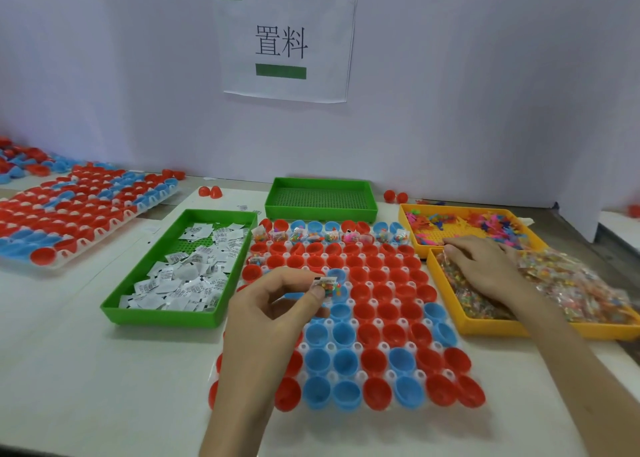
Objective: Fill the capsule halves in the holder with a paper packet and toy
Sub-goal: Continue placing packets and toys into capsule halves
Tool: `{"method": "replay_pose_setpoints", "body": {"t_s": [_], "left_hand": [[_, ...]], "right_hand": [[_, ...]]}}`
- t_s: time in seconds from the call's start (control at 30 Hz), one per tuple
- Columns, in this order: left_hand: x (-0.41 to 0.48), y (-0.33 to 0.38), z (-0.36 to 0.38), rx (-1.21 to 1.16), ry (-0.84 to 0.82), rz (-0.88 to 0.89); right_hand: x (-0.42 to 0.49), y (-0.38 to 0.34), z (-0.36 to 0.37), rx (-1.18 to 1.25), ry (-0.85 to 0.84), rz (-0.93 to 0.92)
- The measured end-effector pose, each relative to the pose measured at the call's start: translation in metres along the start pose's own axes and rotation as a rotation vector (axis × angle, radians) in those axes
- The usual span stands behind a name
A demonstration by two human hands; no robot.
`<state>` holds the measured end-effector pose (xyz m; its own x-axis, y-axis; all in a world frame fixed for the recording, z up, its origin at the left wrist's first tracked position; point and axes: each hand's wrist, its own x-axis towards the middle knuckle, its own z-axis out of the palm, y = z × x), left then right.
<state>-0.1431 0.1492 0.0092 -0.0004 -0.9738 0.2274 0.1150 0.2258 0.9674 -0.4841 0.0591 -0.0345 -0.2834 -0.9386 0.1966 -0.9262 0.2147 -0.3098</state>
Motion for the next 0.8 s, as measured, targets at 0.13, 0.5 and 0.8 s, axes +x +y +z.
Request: {"method": "replay_pose_setpoints", "body": {"t_s": [0.13,0.5,0.8], "left_hand": [[0.000,0.000,0.000,-0.023,0.009,-0.013],[-0.001,-0.002,-0.001,0.004,0.014,0.001],[-0.002,0.000,0.000,0.023,-0.013,0.011]], "right_hand": [[0.000,-0.001,-0.005,0.098,0.145,-0.009],[-0.002,-0.007,0.001,0.022,-0.035,0.004],[-0.003,-0.004,-0.007,0.157,0.124,0.000]]}}
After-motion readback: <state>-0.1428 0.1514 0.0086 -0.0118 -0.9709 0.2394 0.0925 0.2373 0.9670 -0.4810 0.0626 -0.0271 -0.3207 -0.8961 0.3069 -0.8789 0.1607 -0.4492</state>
